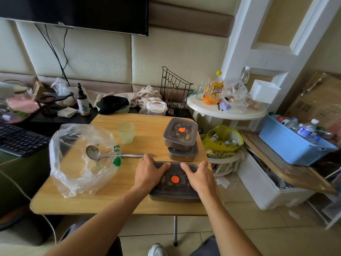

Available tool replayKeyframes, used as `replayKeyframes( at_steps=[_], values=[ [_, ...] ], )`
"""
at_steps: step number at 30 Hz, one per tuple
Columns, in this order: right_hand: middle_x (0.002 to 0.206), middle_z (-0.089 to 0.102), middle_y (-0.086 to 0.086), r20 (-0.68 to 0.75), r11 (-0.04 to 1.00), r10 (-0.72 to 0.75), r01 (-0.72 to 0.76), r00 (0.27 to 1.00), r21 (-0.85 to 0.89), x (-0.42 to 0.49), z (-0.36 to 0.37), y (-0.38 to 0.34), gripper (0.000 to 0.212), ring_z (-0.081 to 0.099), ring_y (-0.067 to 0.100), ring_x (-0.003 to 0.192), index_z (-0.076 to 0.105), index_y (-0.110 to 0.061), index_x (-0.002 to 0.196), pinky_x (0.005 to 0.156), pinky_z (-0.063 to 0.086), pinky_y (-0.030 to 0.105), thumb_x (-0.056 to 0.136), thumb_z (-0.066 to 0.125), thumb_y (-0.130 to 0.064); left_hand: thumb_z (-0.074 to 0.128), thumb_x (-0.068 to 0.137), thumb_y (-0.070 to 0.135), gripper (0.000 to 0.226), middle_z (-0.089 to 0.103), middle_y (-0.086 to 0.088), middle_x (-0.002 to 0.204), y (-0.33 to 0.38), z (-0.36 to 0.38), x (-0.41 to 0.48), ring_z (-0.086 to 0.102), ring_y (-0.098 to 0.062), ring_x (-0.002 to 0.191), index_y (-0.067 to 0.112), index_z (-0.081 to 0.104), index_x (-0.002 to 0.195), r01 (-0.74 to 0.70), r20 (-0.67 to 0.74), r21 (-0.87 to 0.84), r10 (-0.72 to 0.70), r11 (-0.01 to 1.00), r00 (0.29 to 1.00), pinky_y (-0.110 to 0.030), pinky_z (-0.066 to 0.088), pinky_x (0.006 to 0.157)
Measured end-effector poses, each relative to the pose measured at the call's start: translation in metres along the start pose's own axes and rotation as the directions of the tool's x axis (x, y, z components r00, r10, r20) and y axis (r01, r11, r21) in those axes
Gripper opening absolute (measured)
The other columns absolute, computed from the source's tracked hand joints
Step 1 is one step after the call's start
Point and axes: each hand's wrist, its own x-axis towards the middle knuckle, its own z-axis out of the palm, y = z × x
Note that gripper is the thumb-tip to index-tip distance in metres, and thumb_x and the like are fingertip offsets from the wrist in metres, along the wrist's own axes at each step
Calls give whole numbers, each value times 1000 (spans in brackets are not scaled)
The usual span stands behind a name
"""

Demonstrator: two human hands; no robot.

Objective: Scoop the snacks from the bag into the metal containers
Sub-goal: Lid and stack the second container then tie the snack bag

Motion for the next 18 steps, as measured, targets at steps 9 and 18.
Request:
replayKeyframes(
  at_steps=[9, 18],
  values=[
    [88, 65, 4, 102, 931, 28, -62, 994, 358, 0, -11, 21, 41, 59, 12, 77, 61, -13, 87, 60, 45, 26, 97, 65, -53, 52, 99, 59, 53, 69, -8, 106, -7, -15, -11, 66, -22, 97, 12, 68, 115, 166, 192, -140, -137, 976, 972, -40, 59, 88],
    [89, 61, 2, 103, 764, -33, -41, 994, 644, -11, -26, 7, 36, 58, 16, 84, 61, -11, 98, 78, 48, 35, 100, 64, -46, 79, 89, 34, 36, 76, -3, 106, 6, -34, -30, 75, -18, 94, 23, 62, 119, 276, 323, -687, -58, 673, 945, -29, 62, 71]
  ],
)
